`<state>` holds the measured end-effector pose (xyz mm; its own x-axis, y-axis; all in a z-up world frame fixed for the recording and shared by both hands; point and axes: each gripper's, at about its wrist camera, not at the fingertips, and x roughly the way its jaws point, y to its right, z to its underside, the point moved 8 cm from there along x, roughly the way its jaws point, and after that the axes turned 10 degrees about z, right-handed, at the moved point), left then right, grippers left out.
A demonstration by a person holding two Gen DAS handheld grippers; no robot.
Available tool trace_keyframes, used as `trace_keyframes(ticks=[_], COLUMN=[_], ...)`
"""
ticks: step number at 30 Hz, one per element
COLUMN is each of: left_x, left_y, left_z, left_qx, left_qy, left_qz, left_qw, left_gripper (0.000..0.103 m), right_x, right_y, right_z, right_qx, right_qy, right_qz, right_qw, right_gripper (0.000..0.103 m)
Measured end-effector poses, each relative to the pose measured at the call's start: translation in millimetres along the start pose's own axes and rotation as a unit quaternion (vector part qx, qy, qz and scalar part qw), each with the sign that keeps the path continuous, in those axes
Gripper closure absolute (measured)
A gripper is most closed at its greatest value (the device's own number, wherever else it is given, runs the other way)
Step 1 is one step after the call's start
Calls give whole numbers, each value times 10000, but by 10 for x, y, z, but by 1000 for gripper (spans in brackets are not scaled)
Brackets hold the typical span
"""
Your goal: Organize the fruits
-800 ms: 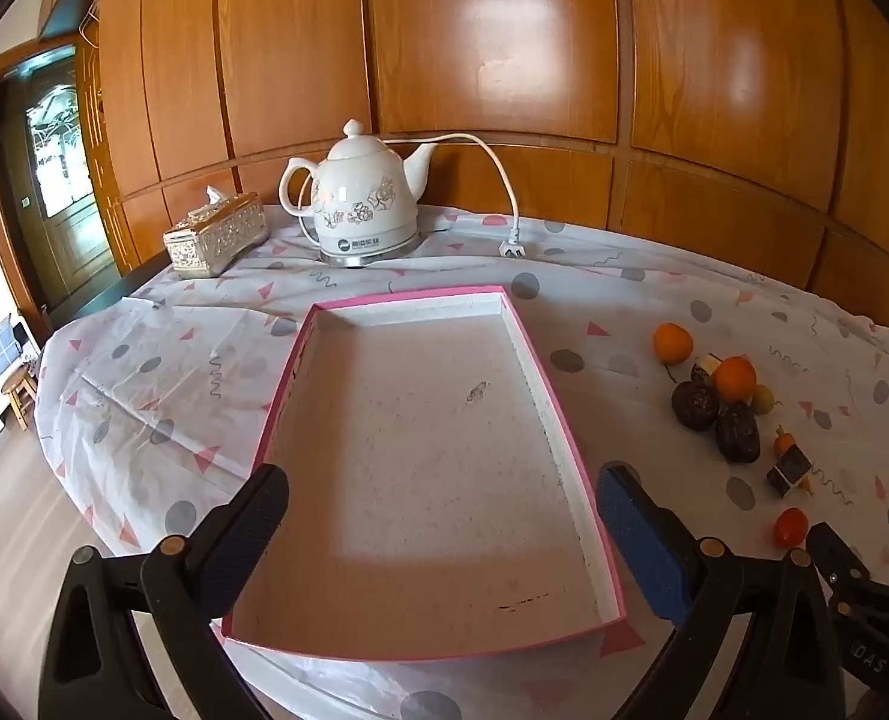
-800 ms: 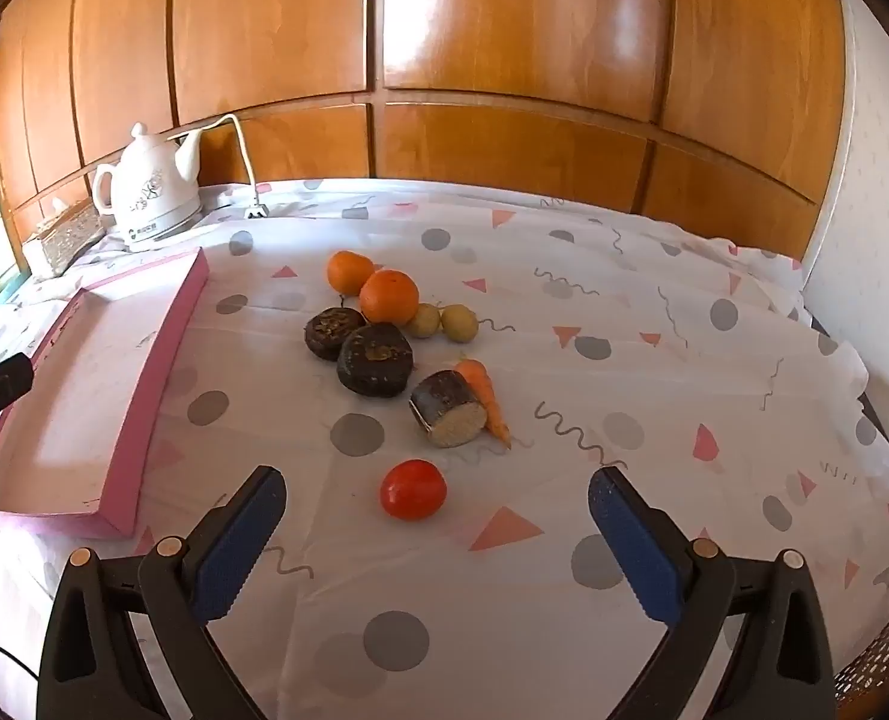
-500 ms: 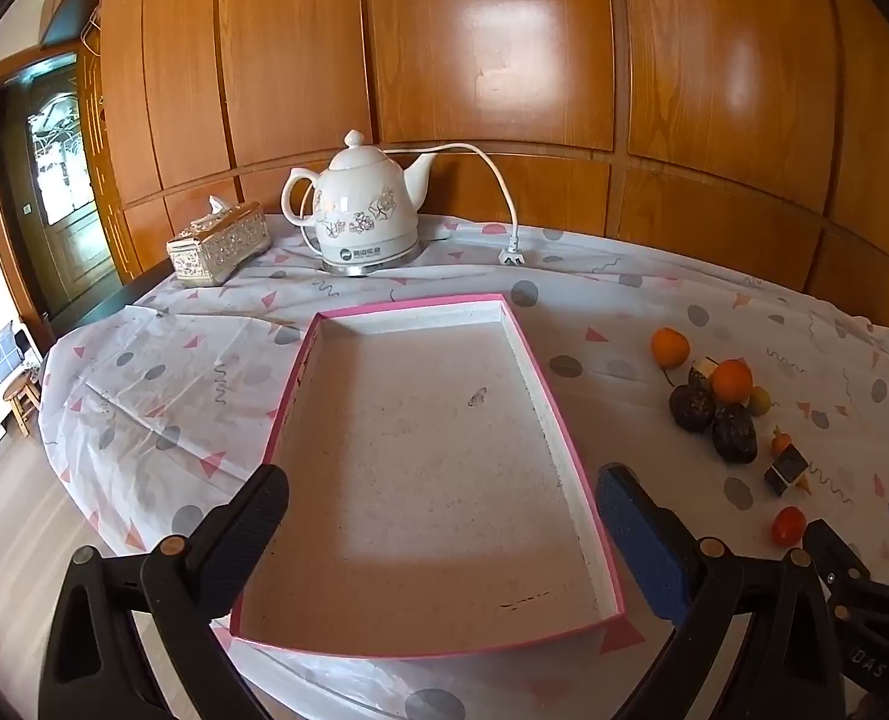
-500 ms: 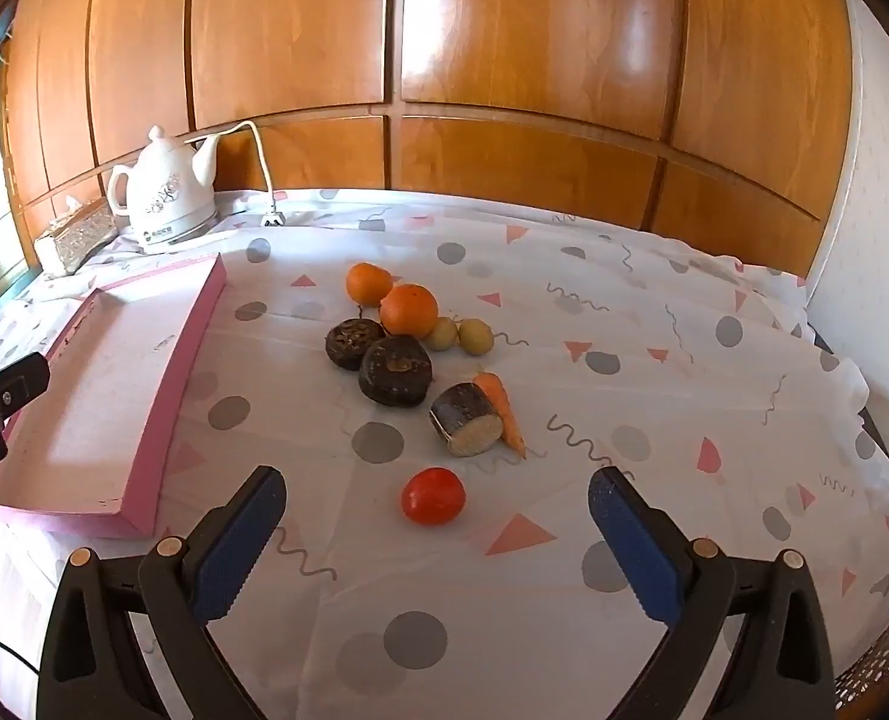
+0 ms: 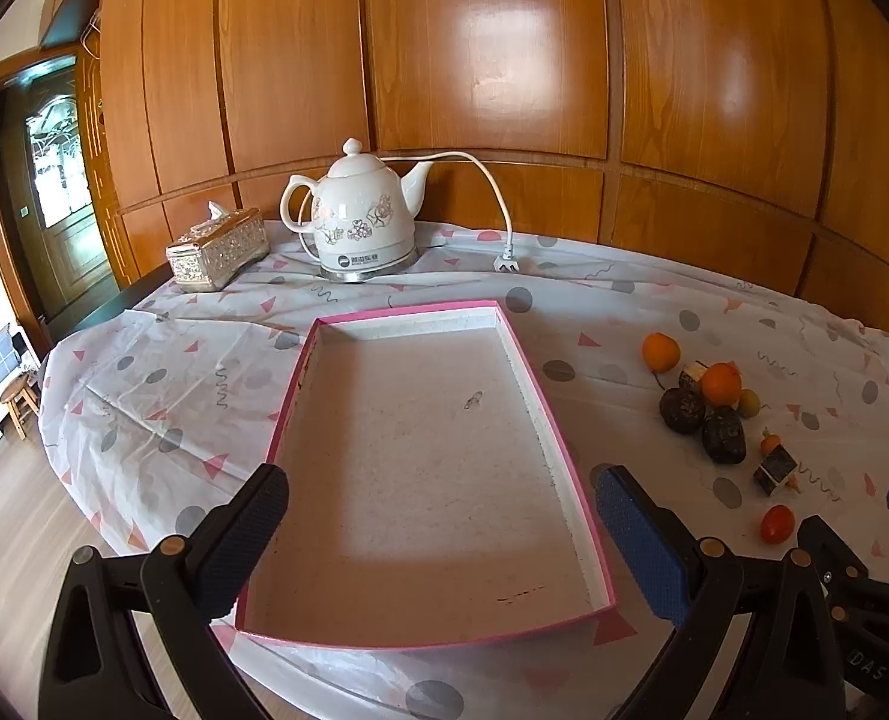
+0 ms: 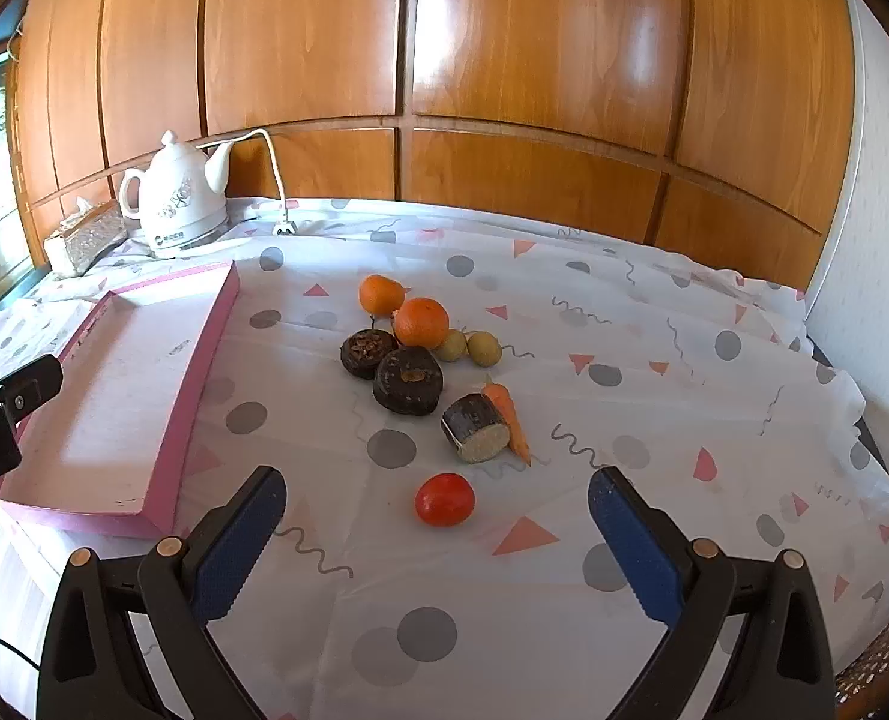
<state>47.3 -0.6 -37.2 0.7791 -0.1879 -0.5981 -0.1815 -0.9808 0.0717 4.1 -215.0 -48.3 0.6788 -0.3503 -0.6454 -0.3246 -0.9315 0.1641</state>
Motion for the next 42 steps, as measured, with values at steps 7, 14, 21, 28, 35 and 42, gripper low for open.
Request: trace_keyframes(ticks=[7, 14, 21, 28, 35, 42], left_x=[-59, -113, -172, -182, -149, -89], left_y=[1, 13, 48, 92, 117, 163], left_z=[-40, -62, -86, -88, -68, -28], left_qx=[-56, -120, -109, -64, -34, 27], left_qy=[69, 129, 195, 184, 143, 53], left_qz=[54, 140, 212, 268, 286, 307], left_qw=[9999, 9997, 9995, 9994, 9995, 9995], left_gripper=[0, 0, 0, 0, 0, 0], right_x=[-97, -205, -261, -283, -228, -140], right_y=[-14, 10, 74, 90, 112, 176], right_z=[-22, -52, -44, -43, -12, 22], right_qx=[-56, -45, 4, -17, 26, 128], right_qy=[118, 202, 204, 238, 166, 75], right_qz=[24, 73, 164, 199, 187, 184], right_qw=[9999, 9998, 9997, 9995, 9997, 9997], right_gripper=[1, 1, 1, 1, 1, 1])
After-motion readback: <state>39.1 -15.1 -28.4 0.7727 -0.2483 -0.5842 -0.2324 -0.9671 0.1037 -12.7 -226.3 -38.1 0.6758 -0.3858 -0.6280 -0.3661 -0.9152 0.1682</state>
